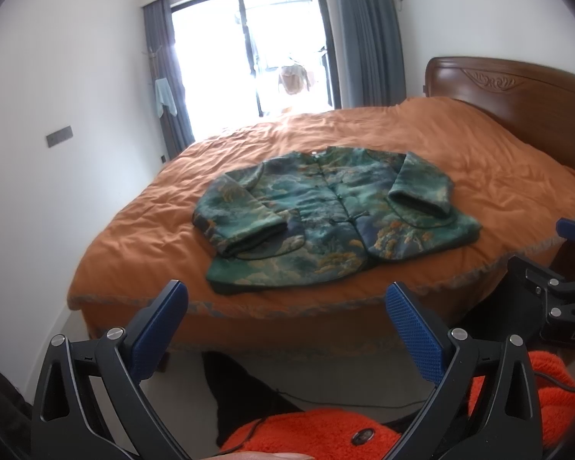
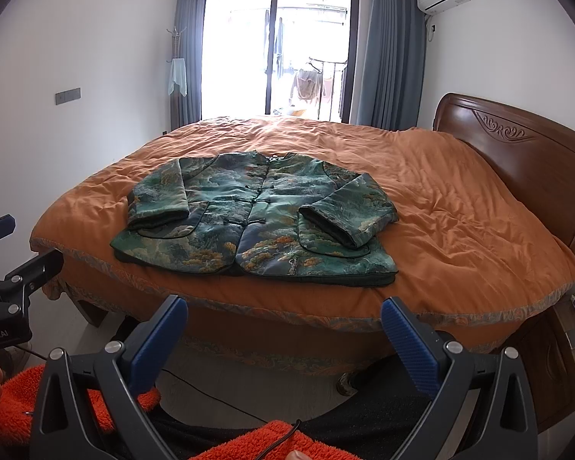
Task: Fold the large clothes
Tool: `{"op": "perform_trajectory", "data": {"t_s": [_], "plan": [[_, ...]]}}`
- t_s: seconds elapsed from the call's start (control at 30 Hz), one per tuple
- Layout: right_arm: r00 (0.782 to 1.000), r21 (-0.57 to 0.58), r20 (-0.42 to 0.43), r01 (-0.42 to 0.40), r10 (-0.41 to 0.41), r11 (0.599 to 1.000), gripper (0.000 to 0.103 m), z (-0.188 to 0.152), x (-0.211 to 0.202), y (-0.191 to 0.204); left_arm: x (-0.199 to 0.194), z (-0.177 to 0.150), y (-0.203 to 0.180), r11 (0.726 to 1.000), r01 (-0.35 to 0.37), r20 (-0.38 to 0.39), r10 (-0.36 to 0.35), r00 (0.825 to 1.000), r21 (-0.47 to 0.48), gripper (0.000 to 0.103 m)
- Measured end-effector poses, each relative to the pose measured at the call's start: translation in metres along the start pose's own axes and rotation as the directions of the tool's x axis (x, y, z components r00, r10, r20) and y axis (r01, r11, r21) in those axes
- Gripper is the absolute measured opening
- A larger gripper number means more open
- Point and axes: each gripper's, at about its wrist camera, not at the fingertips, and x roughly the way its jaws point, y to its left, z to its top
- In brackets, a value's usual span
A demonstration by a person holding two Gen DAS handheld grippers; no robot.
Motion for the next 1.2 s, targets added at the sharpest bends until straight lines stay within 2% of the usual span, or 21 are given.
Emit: {"op": "perform_trajectory", "data": {"t_s": [0.57, 1.2], "plan": [[1.0, -0.015, 0.007, 0.007, -0.007, 1.0, 0.103, 0.0, -0.001, 0.0, 0.0, 0.001, 0.001, 1.0, -0.007, 0.006, 0.007, 1.0, 0.004, 0.103], [1.0, -0.01, 0.002, 0.005, -0.005, 1.0, 0.103, -0.001, 0.001, -0.002, 0.033, 0.016, 0.038, 1.0, -0.027, 0.001, 0.027, 1.0, -0.01, 0.103]]}}
